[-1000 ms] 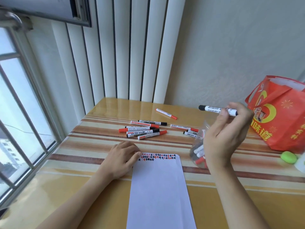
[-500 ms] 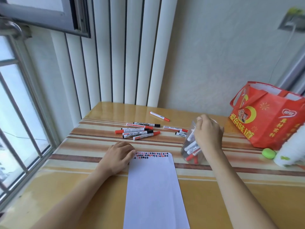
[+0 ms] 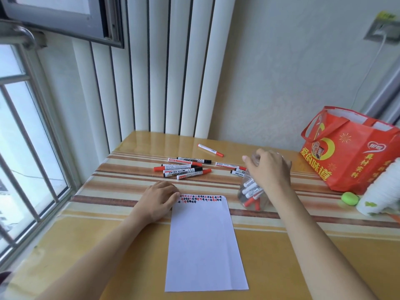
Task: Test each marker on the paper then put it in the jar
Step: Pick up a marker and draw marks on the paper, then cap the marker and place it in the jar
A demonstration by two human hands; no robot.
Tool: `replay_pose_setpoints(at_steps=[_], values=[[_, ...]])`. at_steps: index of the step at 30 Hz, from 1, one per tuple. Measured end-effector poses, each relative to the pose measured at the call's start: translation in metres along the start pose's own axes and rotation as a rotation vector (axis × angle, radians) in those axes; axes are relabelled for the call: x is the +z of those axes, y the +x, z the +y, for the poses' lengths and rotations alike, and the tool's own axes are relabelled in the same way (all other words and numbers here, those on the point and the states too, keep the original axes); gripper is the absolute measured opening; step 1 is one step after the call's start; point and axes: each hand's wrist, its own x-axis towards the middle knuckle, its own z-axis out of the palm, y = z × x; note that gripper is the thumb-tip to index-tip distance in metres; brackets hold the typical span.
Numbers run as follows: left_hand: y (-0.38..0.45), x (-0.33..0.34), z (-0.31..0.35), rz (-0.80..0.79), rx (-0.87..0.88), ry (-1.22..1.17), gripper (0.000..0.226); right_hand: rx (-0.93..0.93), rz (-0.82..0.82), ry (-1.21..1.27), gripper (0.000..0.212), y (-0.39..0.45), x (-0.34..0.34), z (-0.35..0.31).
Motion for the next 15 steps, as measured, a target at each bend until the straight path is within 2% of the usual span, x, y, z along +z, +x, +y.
replay_pose_setpoints(at_steps=[2,4,5,7,8,10,12,15], values=[[0.001,0.0,0.0,-0.003,-0.008,0.006,0.044,-0.044,0.215,-0.05,0.038,-0.008,0.011,-0.006],[0.002,0.001,-0.001,-0.011,-0.021,0.005,0.042,-0.119,0.442,-0.02,0.027,-0.016,0.021,-0.018],[0.003,0.001,-0.002,-0.012,-0.025,0.001,0.042,-0.166,0.517,0.022,0.019,-0.018,0.027,-0.026],[0.004,0.002,-0.003,-0.014,-0.028,0.0,0.042,-0.265,0.55,0.11,0.008,-0.018,0.041,-0.043],[0.004,0.002,-0.004,-0.015,-0.028,-0.002,0.041,-0.304,0.505,0.16,0.005,-0.017,0.05,-0.051],[0.005,0.003,-0.006,-0.012,-0.028,-0.017,0.038,-0.328,0.301,0.268,0.011,-0.013,0.073,-0.061],[0.005,0.004,-0.008,-0.003,-0.028,-0.033,0.035,-0.268,0.043,0.345,0.023,-0.01,0.098,-0.067],[0.005,0.005,-0.009,0.009,-0.016,-0.034,0.032,-0.198,-0.241,0.311,0.041,-0.005,0.132,-0.068]])
